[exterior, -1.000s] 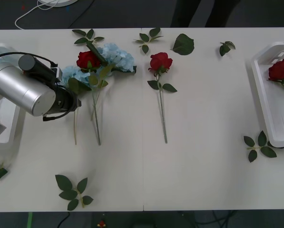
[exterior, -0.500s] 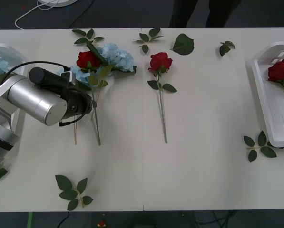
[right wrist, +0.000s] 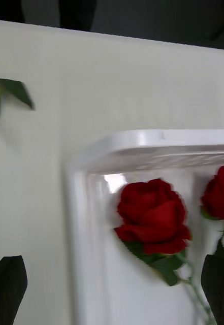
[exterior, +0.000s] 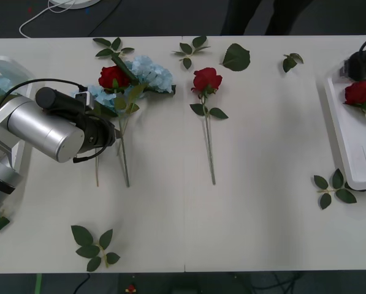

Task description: Place the red flowers into the right box and the blue flowers into the left box. If a person shows an open palm, hand one flower to the person first, then continue sorting.

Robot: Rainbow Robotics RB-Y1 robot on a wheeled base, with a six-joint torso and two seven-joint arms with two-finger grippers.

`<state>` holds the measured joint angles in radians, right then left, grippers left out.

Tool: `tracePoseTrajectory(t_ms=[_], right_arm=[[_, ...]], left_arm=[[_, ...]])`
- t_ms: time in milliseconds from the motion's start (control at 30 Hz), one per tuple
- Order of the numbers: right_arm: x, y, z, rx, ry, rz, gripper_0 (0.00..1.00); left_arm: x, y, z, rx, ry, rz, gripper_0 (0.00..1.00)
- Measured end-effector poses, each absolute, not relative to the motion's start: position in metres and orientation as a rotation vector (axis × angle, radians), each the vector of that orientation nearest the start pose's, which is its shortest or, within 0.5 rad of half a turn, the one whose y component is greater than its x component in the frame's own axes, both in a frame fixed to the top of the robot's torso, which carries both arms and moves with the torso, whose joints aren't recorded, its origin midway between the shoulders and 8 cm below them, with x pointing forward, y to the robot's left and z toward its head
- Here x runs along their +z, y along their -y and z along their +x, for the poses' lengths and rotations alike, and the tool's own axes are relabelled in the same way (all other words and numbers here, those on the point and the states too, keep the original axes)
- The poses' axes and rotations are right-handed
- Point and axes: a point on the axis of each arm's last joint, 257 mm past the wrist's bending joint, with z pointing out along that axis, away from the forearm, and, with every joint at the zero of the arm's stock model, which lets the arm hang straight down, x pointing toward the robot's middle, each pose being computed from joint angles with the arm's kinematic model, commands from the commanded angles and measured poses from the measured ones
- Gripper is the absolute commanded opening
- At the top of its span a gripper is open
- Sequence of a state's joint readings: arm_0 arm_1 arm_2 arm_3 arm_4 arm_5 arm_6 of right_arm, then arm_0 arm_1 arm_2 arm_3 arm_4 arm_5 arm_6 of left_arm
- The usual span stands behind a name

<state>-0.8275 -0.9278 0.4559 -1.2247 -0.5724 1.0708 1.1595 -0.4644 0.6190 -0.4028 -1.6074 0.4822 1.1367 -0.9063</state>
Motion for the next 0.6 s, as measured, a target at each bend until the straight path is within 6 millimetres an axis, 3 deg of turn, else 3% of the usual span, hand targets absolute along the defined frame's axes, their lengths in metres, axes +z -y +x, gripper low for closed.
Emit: tracePoseTrajectory(t_ms=[200,300,433,600], right_arm=[[-0.155,0.317,0.644,-0.100,-2.310,0.023,1.00],[-0.169,0.269,0.645,-0.033,-2.317,-0.023,1.00],[-0.184,0.215,0.644,0.029,-2.321,-0.076,1.00],[-0.194,0.162,0.640,0.076,-2.317,-0.132,1.00]], left_arm=[[-0.285,-0.237,0.540,-0.134,-2.459,-0.144,0.93],[-0.285,-0.241,0.540,-0.125,-2.460,-0.144,0.92],[-0.286,-0.246,0.539,-0.110,-2.464,-0.142,0.92],[-0.293,-0.257,0.534,-0.062,-2.479,-0.117,0.92]])
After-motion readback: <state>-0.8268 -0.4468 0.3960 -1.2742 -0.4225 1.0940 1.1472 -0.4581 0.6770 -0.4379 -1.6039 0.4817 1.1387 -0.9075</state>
